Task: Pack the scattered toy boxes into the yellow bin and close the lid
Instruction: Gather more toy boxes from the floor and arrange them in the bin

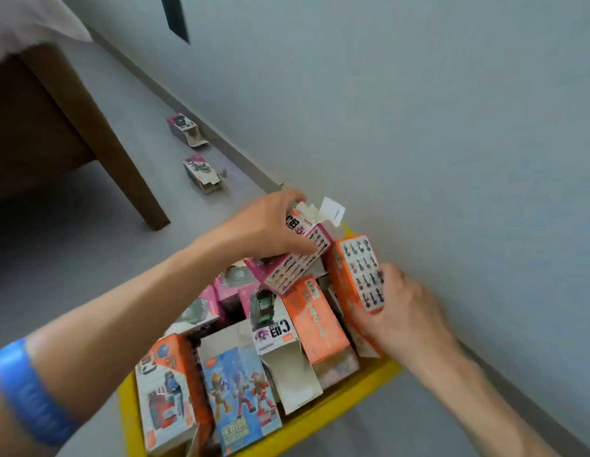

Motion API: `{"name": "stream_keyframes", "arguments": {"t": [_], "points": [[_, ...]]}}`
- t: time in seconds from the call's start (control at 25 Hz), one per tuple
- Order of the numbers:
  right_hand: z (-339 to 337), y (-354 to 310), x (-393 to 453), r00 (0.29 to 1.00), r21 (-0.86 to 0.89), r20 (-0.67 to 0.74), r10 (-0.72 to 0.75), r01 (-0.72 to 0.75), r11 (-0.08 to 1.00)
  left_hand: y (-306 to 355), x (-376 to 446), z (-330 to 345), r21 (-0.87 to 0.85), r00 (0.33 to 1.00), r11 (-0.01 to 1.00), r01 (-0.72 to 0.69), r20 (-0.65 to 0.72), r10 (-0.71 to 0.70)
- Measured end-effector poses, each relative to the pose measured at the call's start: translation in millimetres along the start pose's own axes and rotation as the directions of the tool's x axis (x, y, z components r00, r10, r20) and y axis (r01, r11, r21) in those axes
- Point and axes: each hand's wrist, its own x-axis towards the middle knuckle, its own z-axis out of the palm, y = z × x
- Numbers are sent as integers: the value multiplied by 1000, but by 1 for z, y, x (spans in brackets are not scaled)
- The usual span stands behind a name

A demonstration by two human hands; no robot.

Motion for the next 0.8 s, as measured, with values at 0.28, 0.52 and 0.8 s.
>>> {"name": "stream_keyframes", "arguments": {"t": [0.28,0.52,0.8], "points": [[2,-5,-10,992,-211,127,16,11,977,-10,-4,-5,-17,998,999,31,-61,-32],[-36,-23,2,980,-167,-106,-171,152,974,-30,-43,-33,-46,973,972,228,52,-226],[20,-115,34,779,476,244,-578,423,771,-44,-115,0,313,945,913,262,108,-309]]}}
